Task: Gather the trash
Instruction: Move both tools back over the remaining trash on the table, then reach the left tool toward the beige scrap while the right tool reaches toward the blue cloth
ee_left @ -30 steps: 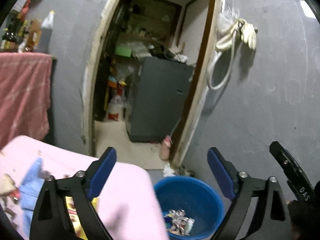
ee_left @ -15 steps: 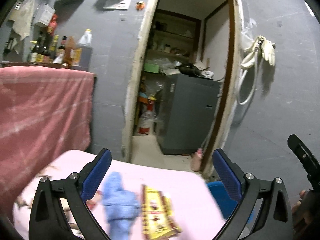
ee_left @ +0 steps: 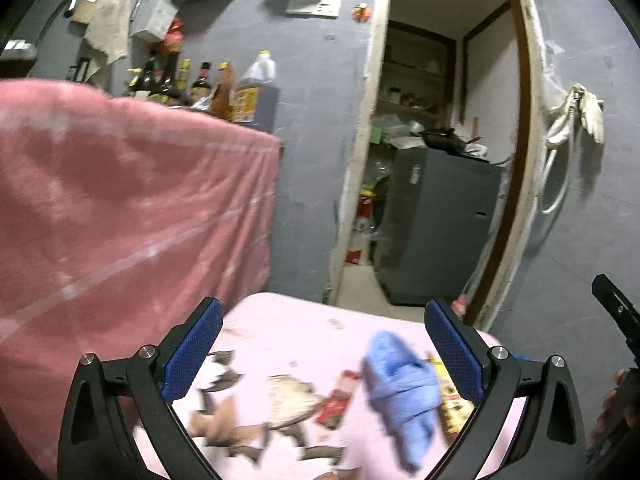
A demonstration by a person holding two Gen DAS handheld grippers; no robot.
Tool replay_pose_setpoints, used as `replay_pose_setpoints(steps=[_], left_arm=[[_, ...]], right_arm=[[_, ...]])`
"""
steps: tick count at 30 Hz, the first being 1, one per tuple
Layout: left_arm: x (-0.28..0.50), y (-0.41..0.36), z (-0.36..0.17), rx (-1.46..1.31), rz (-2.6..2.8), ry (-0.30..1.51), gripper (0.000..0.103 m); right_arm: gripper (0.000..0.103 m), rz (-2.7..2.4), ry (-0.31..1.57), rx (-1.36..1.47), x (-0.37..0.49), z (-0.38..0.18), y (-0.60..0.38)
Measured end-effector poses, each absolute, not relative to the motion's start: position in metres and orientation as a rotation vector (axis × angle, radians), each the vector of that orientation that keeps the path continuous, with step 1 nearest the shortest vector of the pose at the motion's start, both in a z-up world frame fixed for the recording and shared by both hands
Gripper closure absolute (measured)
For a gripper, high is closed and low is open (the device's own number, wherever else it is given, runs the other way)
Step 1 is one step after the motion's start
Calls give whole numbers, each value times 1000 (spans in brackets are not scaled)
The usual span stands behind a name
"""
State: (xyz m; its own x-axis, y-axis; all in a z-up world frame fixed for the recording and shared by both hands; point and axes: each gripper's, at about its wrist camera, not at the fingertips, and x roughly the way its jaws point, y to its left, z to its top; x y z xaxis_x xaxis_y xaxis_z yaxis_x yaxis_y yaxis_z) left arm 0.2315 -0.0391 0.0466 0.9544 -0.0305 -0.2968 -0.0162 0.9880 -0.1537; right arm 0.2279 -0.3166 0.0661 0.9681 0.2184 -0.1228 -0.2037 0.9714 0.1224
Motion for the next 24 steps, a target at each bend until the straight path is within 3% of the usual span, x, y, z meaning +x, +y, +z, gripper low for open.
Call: replay_pose_setpoints(steps=[20,24], left_arm=[[245,21,-10,-145,-73,507,5],[252,22,-15,-161,-125,559,5]], right_arm=[[0,373,349,40,269,29,-237],[12,394,418,11,280,19,-223]])
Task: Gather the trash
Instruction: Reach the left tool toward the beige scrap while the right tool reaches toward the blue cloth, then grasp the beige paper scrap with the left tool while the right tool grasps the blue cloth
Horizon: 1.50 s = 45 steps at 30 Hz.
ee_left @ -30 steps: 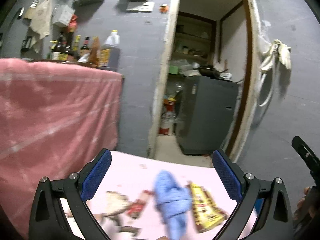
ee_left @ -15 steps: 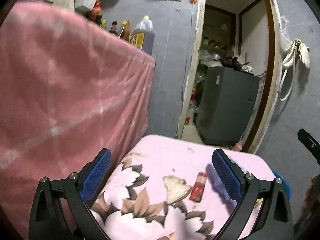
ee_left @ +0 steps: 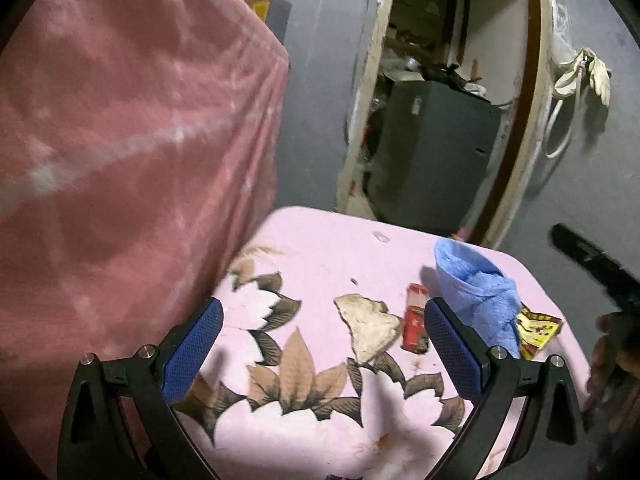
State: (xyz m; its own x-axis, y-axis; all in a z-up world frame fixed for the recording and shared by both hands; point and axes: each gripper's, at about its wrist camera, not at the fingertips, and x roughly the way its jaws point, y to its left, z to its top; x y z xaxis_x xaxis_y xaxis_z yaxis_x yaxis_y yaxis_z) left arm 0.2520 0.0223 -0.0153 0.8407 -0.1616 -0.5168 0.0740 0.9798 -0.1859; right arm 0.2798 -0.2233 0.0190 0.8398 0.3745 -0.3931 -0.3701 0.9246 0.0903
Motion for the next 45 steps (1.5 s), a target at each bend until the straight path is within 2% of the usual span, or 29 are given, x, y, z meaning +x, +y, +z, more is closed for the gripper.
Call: replay_pose_setpoints(steps=[1,3,5,10,15,17,27,37,45], left_arm=[[254,23,-16,-168,-132,573,5],[257,22,-18,-172,-142,593,7],[260,21,-20,-173,-157,623,15],[267,17,-24,-163,-197,686,27],[273,3,-29,-108,-237,749,35],[274,-1,-31,-89,-248,773,44],[276,-19,-39,-7,-282,828,58],[280,-31,-45,67,-278,844,81],[285,-32,-48,64,-290,847,82]], right_arm=[[16,398,436,5,282,16,-220],[18,414,482,-2,288,9,-214],[21,429,520,-13,292,3,-209],[39,459,597,-42,299,-8,-201],[49,501,682,-27,306,-21,-198],[50,500,713,-25,308,-27,-198],[52,505,736,37,314,-30,-207],[52,508,738,44,315,-30,-205],[52,507,736,25,313,-30,-203]])
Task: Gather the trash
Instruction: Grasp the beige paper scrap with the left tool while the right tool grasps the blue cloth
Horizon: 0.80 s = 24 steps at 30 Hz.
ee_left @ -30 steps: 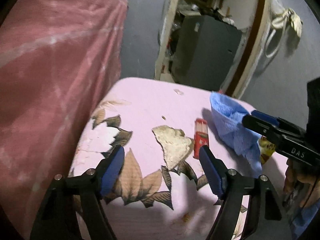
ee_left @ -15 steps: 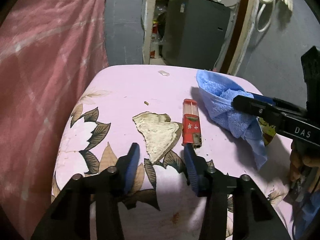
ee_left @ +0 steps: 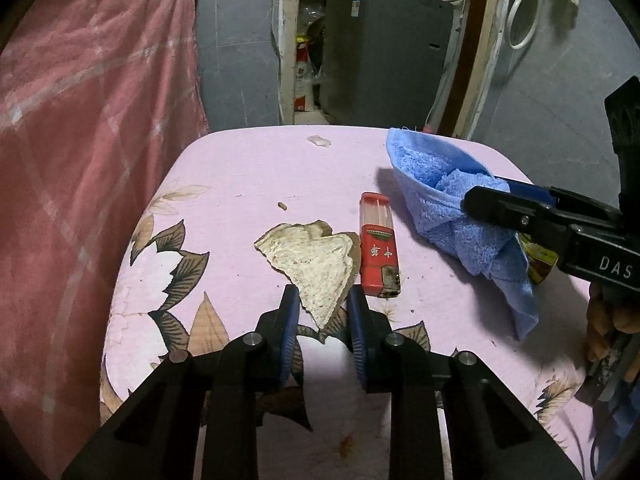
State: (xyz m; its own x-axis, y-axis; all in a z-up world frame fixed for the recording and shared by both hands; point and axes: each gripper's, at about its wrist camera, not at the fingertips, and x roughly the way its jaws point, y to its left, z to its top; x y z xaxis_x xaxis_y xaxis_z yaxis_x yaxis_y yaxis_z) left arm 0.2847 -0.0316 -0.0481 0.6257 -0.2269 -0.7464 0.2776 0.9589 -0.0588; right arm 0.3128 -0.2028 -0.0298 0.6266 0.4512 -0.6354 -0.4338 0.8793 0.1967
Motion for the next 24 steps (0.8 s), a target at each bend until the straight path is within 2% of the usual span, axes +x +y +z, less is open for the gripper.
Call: replay_pose_setpoints(steps=[13,24], left_arm=[[274,-25,-42,-4,-274,812,83],[261,-22,-37,-34,-260,779,83]], right_arm=[[70,507,695,-16,301,-29,-199],[73,506,646,-36,292,-26,-197]])
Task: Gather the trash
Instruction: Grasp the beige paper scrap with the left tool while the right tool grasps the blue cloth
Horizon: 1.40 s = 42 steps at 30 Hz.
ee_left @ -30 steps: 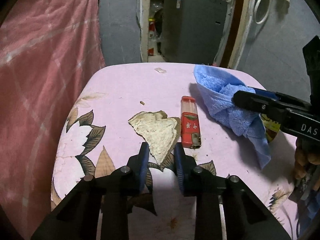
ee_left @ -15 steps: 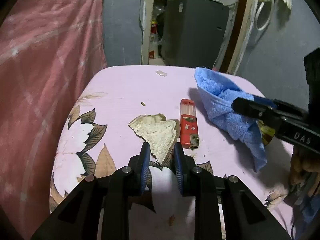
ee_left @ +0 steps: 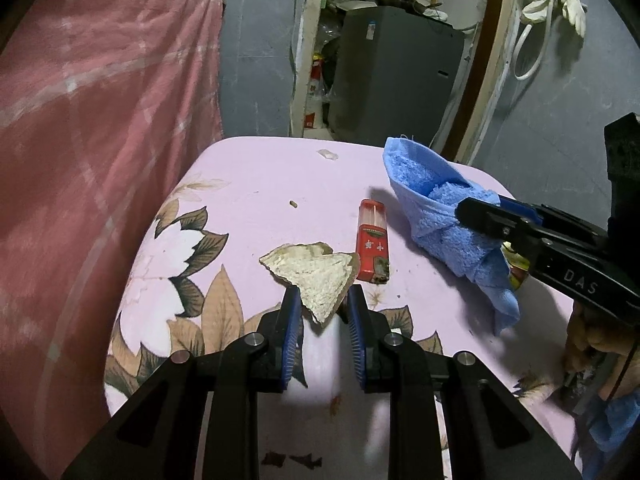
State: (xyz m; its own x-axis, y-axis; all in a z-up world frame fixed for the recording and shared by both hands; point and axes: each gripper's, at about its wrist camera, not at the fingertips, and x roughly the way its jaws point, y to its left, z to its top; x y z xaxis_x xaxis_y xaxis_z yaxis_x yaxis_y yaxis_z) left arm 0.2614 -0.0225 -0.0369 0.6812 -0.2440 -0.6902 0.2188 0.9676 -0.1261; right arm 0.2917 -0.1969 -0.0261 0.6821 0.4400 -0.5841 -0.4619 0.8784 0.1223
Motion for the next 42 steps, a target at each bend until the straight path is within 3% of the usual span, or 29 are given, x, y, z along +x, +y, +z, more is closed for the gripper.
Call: replay_pose_setpoints(steps=[15,16,19,20,35,42], left_arm=[[254,-24,-40,-46,-276,816,83],[254,-23,-41,-47,-277,817,81],[254,-23,-40,-36,-273,809,51],[256,-24,-40,-22,-261,807,49],[289,-32,-49,146,-332,848,50],[287,-29,-48,127,-359,841,57]], right_arm=[[73,516,654,-13,292,-28,-201],[73,517,655,-10,292,-28,-201],[73,518,655,-9,292,-28,-201],[73,518,655,-9,292,-28,-201],[73,527,667,7,295,-28,-204],[73,523,668,-12,293,-29,-202]])
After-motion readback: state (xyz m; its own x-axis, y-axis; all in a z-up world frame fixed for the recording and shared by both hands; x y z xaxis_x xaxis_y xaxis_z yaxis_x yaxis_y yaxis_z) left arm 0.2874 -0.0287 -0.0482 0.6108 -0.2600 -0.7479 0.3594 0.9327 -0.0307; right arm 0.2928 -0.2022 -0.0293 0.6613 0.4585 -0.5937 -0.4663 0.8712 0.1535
